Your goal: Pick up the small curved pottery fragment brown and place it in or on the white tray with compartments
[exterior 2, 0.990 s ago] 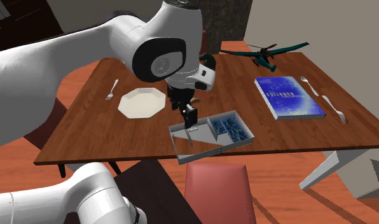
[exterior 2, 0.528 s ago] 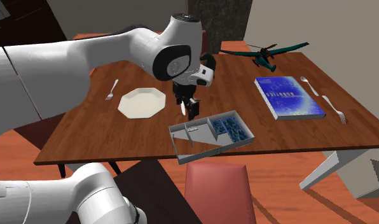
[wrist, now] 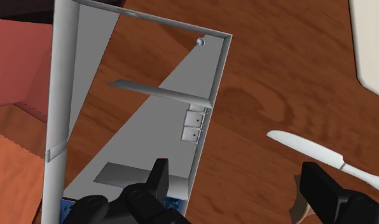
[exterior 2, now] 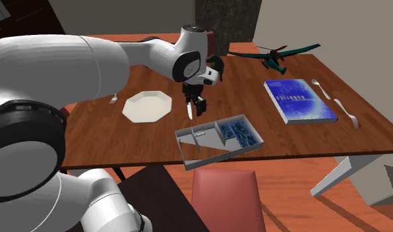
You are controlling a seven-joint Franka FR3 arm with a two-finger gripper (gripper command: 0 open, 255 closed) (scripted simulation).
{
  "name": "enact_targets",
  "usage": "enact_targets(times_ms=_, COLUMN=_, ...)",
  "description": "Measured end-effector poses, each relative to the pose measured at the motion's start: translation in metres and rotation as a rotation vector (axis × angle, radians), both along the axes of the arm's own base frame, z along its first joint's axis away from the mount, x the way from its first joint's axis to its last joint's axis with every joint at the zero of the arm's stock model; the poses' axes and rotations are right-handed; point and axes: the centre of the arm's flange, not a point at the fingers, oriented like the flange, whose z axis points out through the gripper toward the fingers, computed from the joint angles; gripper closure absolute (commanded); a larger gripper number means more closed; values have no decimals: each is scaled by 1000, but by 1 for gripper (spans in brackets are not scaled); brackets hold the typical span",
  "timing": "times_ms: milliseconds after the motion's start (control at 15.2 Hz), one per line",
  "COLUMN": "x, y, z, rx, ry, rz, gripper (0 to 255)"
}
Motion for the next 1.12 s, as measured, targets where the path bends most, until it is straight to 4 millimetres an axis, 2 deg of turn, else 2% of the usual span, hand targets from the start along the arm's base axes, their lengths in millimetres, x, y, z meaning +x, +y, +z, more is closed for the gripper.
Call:
enact_targets(times_ms=792, x=95, y=101, z=-67, rx=-7, ry=-23, rz=12, gripper=0)
enact_targets(times_ms=1122, x=134, y=144, z=-102, rx=-10, ry=-31, rz=16, gripper=0)
